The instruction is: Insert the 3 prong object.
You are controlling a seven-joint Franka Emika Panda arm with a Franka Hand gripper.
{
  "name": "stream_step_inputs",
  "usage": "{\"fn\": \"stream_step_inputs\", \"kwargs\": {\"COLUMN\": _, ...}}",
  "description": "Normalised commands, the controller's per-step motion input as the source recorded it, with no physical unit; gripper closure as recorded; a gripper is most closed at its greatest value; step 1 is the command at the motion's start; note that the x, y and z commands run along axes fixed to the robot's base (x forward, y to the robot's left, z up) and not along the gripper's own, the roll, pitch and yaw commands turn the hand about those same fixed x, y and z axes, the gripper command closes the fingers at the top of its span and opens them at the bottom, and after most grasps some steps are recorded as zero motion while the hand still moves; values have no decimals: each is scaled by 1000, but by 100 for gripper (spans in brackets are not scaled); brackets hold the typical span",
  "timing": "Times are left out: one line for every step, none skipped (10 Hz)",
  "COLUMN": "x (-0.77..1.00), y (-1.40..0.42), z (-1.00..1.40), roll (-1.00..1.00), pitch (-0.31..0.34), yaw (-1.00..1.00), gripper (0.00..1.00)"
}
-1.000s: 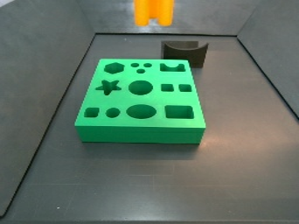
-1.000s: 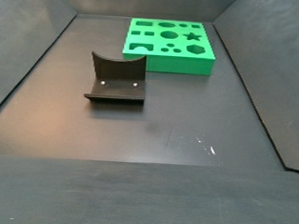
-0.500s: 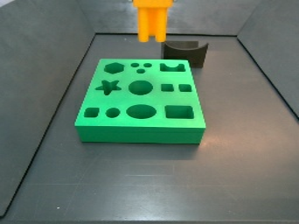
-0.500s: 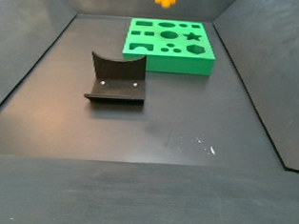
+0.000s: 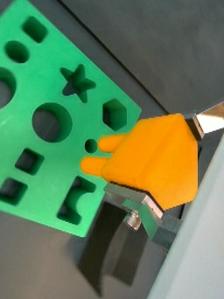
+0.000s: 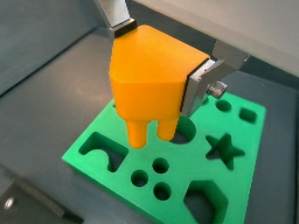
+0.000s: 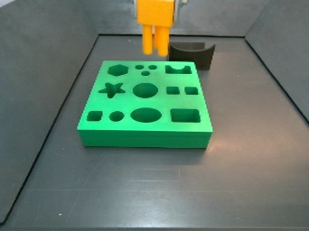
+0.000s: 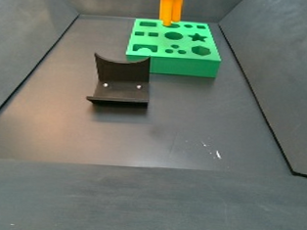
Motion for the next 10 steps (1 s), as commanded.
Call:
{"fn": "stream_step_inputs", "kwargs": {"x": 0, "y": 126, "z": -246, "roll": 0, "pitch": -66, "yaw": -911, "gripper": 100}}
{"fn": "stream_step_inputs", "kwargs": {"x": -251, "y": 677, "z": -223, "roll": 0, "pitch": -63, "yaw": -283, "gripper": 100}}
{"fn": "stream_step_inputs", "kwargs": {"x": -326, "y": 797, "z": -197, "roll": 0, "pitch": -70, "yaw": -117, "gripper": 100}}
{"fn": "stream_step_inputs", "kwargs": {"x": -394, "y": 794, "z": -166, "roll": 0, "pitch": -74, "yaw": -97, "gripper": 100}}
{"fn": "stream_step_inputs", "kwargs": {"x": -409, "y": 140, "z": -137, "roll": 0, "pitch": -63, "yaw": -774, "gripper": 100}}
{"fn": "stream_step_inputs", "kwargs": {"x": -206, "y": 0, "z": -154, "roll": 0, "pitch": -67, "yaw": -940, "gripper": 100}}
{"fn": "stream_step_inputs", "kwargs": {"x": 0, "y": 0, "z": -134, "roll": 0, "pitch": -47, "yaw": -1000, "gripper": 100}}
{"fn": "stream_step_inputs", "kwargs": {"x": 0, "y": 0, "z": -74, "roll": -16, "pitch": -61, "yaw": -1000, "gripper": 100}}
{"fn": "stream_step_inputs", "kwargs": {"x": 49, "y": -106, "z": -226, "roll": -43, "pitch": -134, "yaw": -920, "gripper": 100}}
{"fn": "stream_step_inputs", "kwargs": {"x": 111, "y": -266, "z": -460, "roll": -7, "pitch": -156, "yaw": -749, "gripper": 100}}
